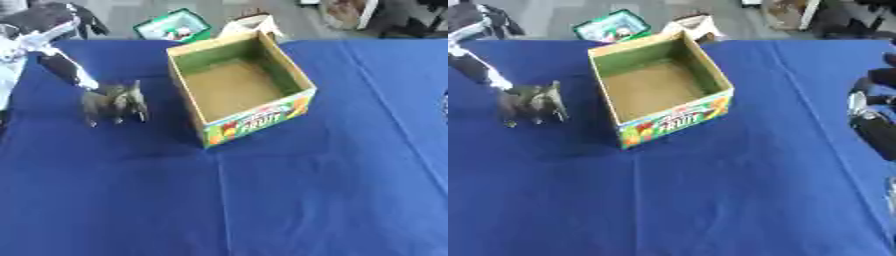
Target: Pick up objects on the table and place them in the box.
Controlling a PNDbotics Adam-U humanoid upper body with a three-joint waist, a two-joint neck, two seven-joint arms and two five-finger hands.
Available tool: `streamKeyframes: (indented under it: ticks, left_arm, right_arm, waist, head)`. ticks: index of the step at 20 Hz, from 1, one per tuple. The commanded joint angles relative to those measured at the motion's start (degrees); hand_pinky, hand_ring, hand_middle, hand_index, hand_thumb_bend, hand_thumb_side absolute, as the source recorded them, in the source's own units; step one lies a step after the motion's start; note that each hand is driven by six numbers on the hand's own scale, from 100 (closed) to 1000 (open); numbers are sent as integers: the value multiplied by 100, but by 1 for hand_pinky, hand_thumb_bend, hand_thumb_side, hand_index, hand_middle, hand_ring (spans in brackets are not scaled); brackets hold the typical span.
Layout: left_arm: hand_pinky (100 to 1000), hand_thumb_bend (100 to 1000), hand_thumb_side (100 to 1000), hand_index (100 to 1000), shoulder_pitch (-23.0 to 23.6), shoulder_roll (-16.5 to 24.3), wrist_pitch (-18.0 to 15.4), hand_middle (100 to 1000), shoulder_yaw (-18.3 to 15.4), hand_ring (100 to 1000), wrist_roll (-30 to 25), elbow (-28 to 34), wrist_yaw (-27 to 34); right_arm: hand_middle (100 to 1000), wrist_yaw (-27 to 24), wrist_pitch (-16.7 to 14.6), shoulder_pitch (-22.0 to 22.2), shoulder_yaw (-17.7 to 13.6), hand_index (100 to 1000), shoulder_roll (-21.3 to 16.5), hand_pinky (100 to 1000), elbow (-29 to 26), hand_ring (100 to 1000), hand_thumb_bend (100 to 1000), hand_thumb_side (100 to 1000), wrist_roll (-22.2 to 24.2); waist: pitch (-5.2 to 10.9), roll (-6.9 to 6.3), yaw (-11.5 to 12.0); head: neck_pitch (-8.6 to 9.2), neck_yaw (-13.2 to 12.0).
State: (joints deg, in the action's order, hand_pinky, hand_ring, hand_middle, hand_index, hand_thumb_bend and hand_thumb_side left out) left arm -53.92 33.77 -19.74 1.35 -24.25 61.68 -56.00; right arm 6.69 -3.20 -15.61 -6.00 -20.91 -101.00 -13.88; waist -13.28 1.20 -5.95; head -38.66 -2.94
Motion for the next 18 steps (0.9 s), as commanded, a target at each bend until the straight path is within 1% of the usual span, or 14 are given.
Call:
streamKeyframes:
  ticks: [1, 5, 9, 15, 18]
  left_arm:
    - [673, 877, 339, 798, -133, 98, -22, 692, 23, 666, -53, -22, -73]
    - [673, 873, 331, 797, -160, 49, -47, 698, 61, 670, -49, -179, -229]
    - [671, 865, 309, 791, -182, -54, -9, 696, 63, 668, 84, -415, -487]
    - [655, 851, 263, 772, -221, -267, 73, 674, 19, 651, 369, -841, -915]
    - [648, 842, 225, 757, -227, -374, 134, 653, -28, 640, 506, -1070, -1095]
  right_arm:
    - [653, -19, -8, -63, -51, 844, -87, 560, -43, 747, 100, 175, 6]
    - [653, -18, -8, -66, -50, 844, -84, 561, -39, 747, 100, 174, 10]
    - [653, -16, -10, -65, -49, 845, -75, 561, -34, 748, 100, 176, 14]
    - [653, -17, -12, -69, -44, 845, -57, 561, -22, 748, 100, 177, 24]
    - [653, -21, -16, -71, -42, 845, -45, 562, -18, 748, 100, 178, 28]
  waist:
    - [82, 0, 1]
    - [83, 6, -8]
    - [86, 7, -19]
    - [85, 16, -43]
    - [79, 22, -58]
  head:
    - [41, -17]
    - [32, -18]
    - [29, -24]
    - [19, -54]
    - [8, -60]
